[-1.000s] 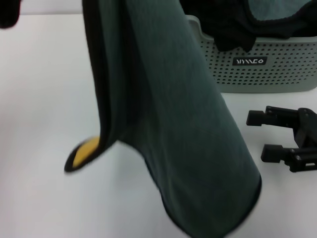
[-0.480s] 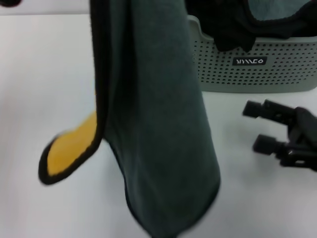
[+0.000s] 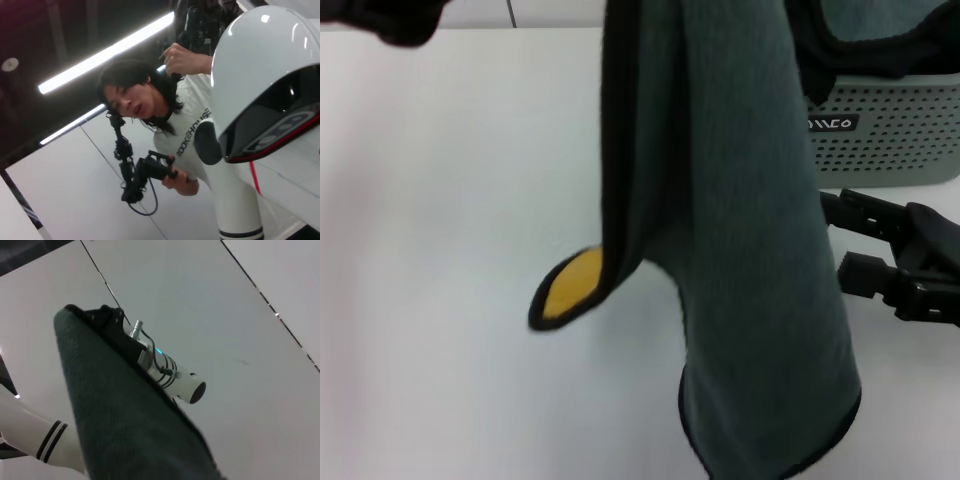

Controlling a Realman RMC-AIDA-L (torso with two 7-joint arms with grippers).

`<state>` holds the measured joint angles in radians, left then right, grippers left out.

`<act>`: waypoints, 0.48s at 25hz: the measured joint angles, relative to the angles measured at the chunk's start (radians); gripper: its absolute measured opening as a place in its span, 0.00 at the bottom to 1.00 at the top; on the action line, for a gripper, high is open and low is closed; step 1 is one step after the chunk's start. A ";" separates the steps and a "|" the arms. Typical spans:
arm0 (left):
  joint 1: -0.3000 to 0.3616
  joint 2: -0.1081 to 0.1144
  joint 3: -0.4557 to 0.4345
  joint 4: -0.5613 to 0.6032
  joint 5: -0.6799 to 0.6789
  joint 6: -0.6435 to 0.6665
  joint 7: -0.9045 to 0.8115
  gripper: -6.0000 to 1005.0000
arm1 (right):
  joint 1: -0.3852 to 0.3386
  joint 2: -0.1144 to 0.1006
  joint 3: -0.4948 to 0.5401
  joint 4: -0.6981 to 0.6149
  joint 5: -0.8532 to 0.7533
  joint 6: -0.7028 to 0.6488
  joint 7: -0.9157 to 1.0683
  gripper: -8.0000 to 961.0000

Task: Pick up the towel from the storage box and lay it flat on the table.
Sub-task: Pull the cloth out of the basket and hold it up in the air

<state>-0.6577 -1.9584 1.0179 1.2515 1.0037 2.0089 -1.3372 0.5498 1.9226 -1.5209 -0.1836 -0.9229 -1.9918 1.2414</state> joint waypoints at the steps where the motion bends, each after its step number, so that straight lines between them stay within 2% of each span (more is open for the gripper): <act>1: 0.000 -0.007 -0.012 0.000 0.004 -0.011 0.005 0.03 | -0.005 -0.001 -0.002 0.000 -0.001 -0.001 -0.011 0.84; 7: 0.021 -0.045 -0.074 0.016 0.098 -0.157 0.070 0.04 | -0.110 0.015 -0.004 0.000 -0.014 0.008 -0.185 0.83; 10: 0.032 -0.057 -0.078 0.025 0.097 -0.196 0.097 0.04 | -0.151 0.032 -0.005 -0.002 -0.014 0.049 -0.254 0.82; 12: 0.037 -0.068 -0.082 0.041 0.096 -0.216 0.110 0.04 | -0.164 0.052 -0.008 0.002 -0.020 0.079 -0.288 0.82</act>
<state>-0.6203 -2.0264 0.9363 1.2921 1.0993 1.7925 -1.2271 0.3857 1.9747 -1.5288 -0.1816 -0.9425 -1.9131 0.9529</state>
